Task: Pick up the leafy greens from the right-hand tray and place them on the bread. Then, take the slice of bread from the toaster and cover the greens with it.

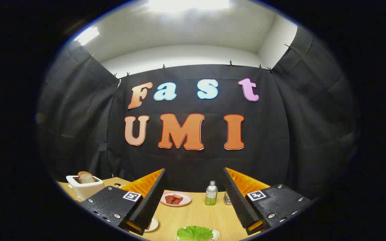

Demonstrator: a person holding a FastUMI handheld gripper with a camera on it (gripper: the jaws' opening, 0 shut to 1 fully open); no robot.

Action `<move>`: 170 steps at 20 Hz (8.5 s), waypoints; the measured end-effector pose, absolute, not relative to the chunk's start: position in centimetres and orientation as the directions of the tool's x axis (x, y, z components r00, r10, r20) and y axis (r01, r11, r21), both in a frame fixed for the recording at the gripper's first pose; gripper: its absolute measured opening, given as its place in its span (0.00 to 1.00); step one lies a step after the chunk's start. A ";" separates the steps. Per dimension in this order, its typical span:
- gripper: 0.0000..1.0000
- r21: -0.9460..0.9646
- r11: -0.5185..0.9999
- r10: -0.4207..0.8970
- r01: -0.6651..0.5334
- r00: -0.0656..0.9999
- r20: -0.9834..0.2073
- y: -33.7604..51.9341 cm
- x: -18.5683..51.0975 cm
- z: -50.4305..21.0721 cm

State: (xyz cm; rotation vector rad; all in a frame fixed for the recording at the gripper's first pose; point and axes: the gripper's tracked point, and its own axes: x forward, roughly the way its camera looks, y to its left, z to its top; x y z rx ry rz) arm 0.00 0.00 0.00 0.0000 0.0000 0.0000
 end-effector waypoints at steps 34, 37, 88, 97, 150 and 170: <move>0.99 0.010 0.999 0.046 -0.048 0.857 -0.513 1.2 0.8 -13.9; 0.99 -0.009 0.999 0.038 -0.053 0.812 -0.582 1.1 0.6 -16.3; 0.09 0.081 0.994 0.110 -0.077 0.512 -0.852 3.5 -0.2 -29.6; 0.09 0.125 0.979 0.195 -0.162 0.550 -0.812 8.5 1.3 -27.9; 0.85 0.225 0.888 0.408 -0.402 0.457 -0.790 30.0 2.0 -18.5; 0.87 0.307 0.839 0.444 -0.450 0.236 -0.865 46.1 4.0 -15.9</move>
